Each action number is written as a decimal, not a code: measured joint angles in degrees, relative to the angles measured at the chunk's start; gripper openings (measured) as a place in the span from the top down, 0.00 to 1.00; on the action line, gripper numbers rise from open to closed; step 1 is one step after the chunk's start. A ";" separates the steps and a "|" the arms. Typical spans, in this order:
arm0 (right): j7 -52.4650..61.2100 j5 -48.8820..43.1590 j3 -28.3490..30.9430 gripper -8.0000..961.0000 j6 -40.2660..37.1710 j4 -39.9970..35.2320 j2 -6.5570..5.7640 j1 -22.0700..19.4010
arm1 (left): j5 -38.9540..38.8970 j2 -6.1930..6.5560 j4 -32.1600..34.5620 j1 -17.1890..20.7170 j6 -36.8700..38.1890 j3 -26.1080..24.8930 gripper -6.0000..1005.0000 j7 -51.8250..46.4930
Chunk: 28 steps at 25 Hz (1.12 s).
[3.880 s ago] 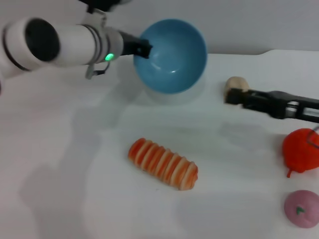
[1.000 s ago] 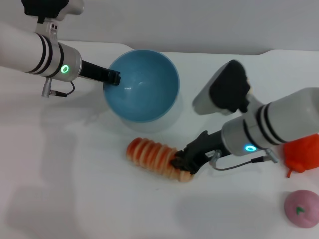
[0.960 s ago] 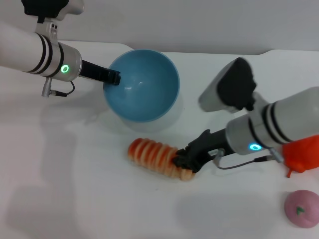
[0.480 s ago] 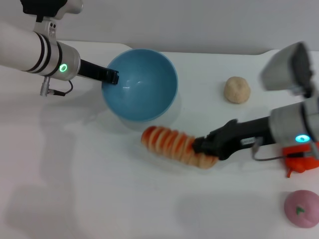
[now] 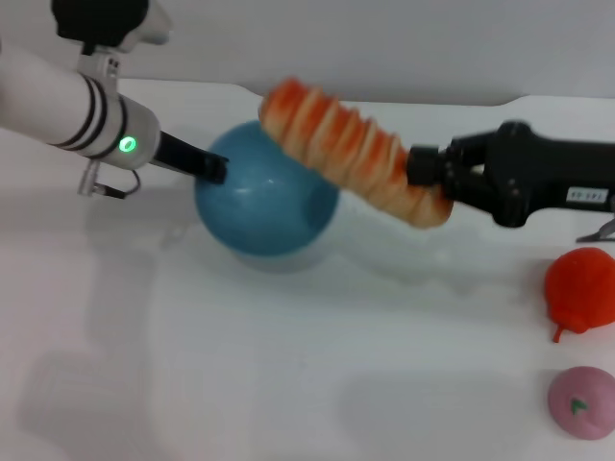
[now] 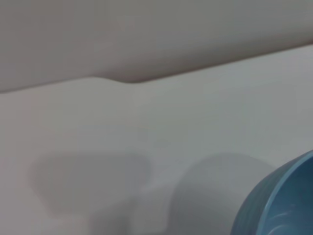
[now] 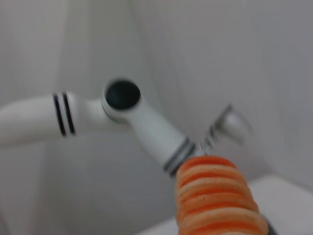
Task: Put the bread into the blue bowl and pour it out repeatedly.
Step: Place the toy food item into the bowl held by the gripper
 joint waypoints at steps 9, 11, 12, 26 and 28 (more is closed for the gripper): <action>-2.82 0.58 -2.99 0.92 9.00 6.20 0.21 3.33 | -5.76 -0.51 -2.77 -4.49 -11.59 0.45 0.99 -0.55; -2.87 0.15 -4.17 0.92 12.47 8.30 0.16 3.78 | -7.64 -0.51 -2.79 -4.46 -12.42 0.93 0.99 -0.55; -2.90 -0.37 -4.98 0.92 13.86 8.87 0.15 3.85 | -8.38 -0.50 -2.74 -4.39 -12.82 1.12 0.99 -0.56; 0.51 -5.79 -9.74 0.79 17.62 10.02 0.21 4.41 | -12.97 -0.44 -2.40 -5.01 -16.25 1.96 0.99 -0.15; 0.61 -5.73 -9.38 0.74 17.47 9.11 0.18 3.87 | -13.01 -0.44 -2.48 -5.01 -16.19 2.15 0.99 -0.21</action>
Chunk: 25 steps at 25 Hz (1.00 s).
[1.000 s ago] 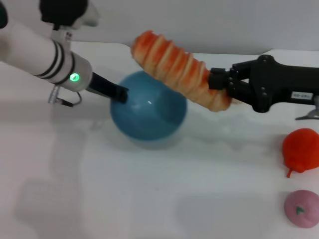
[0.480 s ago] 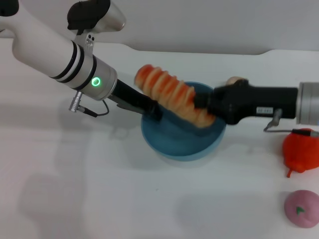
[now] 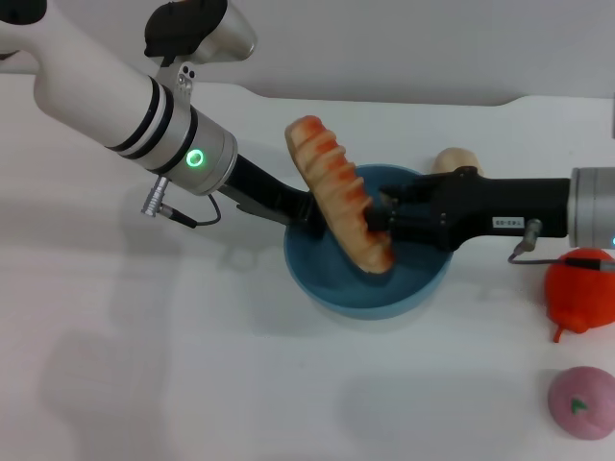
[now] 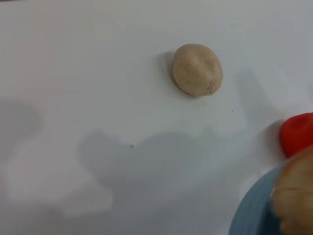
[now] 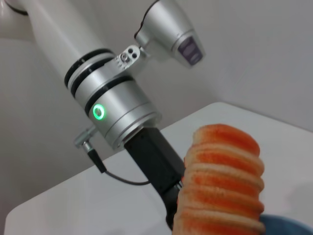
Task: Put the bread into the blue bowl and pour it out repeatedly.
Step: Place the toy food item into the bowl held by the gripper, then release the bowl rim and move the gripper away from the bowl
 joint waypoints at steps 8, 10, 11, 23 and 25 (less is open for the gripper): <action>0.81 0.63 1.60 0.53 -0.35 -6.52 0.13 -3.77 | 0.23 0.22 -0.20 0.48 0.32 -0.13 0.99 -0.45; 0.96 2.42 3.88 0.53 -1.34 -6.68 0.15 -4.30 | 0.37 0.25 -0.30 0.52 0.40 -0.11 0.99 -0.46; 0.84 3.83 4.59 0.53 -1.54 -6.72 0.14 -4.69 | 0.40 0.25 -0.34 0.52 0.49 -0.03 0.99 -0.46; -13.86 28.98 12.89 0.53 -10.94 -3.93 0.16 -12.92 | -0.04 -0.38 -0.57 -0.31 3.59 7.31 0.99 -0.90; -17.00 32.17 13.32 0.53 -12.32 -1.66 0.16 -13.86 | -0.75 -0.61 -0.57 -0.58 5.47 9.54 0.99 -1.53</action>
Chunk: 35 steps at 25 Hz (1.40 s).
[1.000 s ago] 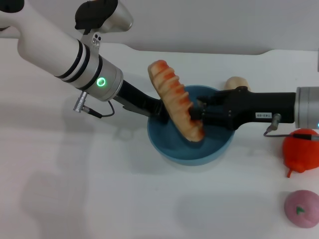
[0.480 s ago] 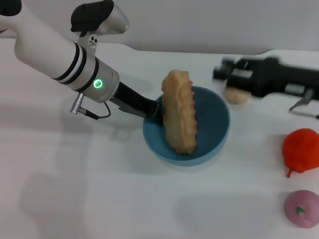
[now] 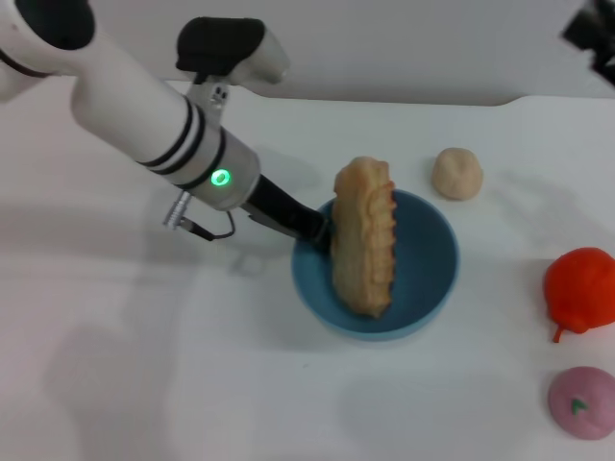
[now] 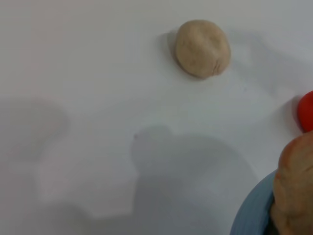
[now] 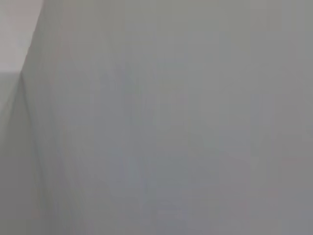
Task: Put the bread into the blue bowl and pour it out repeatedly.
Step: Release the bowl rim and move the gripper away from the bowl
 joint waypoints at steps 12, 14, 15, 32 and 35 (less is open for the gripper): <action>-7.55 6.43 1.99 0.53 -5.52 7.83 -0.13 -1.89 | -6.75 -0.08 -0.17 -1.87 12.89 21.13 0.97 -5.66; -7.64 6.43 1.79 0.53 -5.53 7.85 -0.11 -1.87 | -6.76 -0.08 -0.29 -2.10 13.39 22.31 0.97 -6.18; -7.66 6.43 1.71 0.53 -5.54 7.87 -0.10 -1.80 | -6.77 -0.08 -0.50 -2.21 13.57 22.61 0.96 -6.31; -7.75 6.47 1.35 0.53 -5.60 9.17 -0.18 -0.89 | -6.21 0.41 -2.50 -2.59 14.73 22.02 0.74 -6.22; -7.76 6.47 1.42 0.53 -5.62 9.33 -0.18 -1.02 | -6.17 0.69 -1.45 -1.93 13.46 18.44 0.68 -4.79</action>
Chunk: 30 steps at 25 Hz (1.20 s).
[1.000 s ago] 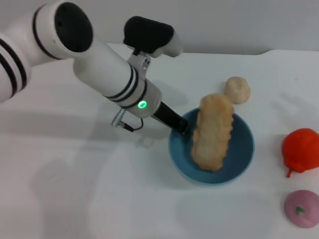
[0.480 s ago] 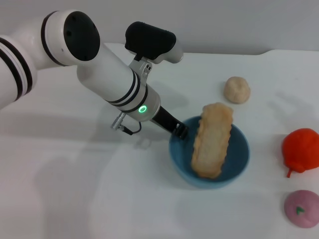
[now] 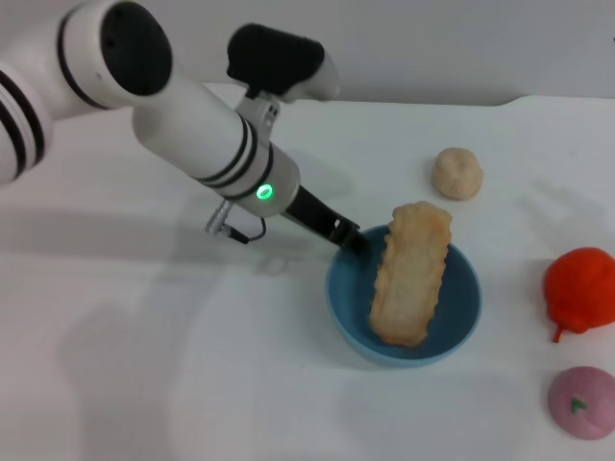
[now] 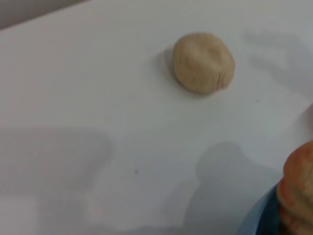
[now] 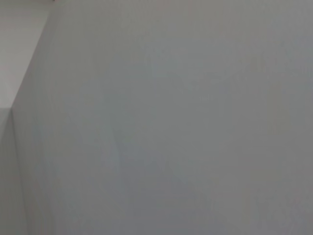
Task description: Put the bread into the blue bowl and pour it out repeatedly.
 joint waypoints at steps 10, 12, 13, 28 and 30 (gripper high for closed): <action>0.04 0.45 0.91 0.53 3.78 1.59 -0.08 0.54 | -0.70 0.23 9.61 9.57 -0.82 -20.35 0.35 9.59; 0.04 0.46 0.91 0.53 4.57 1.61 -0.09 1.00 | -1.43 0.14 10.96 12.05 0.93 -22.32 0.29 11.19; 0.03 0.46 0.91 0.53 5.16 1.62 -0.09 1.20 | -1.83 0.18 11.40 13.17 2.00 -22.66 0.29 11.59; -1.35 0.52 8.56 0.53 17.85 6.82 -0.15 4.26 | -15.68 0.20 14.48 32.81 54.89 -4.13 0.29 27.81; -3.37 0.51 8.97 0.53 20.24 7.07 -0.16 3.86 | -12.73 0.19 12.25 33.23 66.27 3.03 0.29 28.78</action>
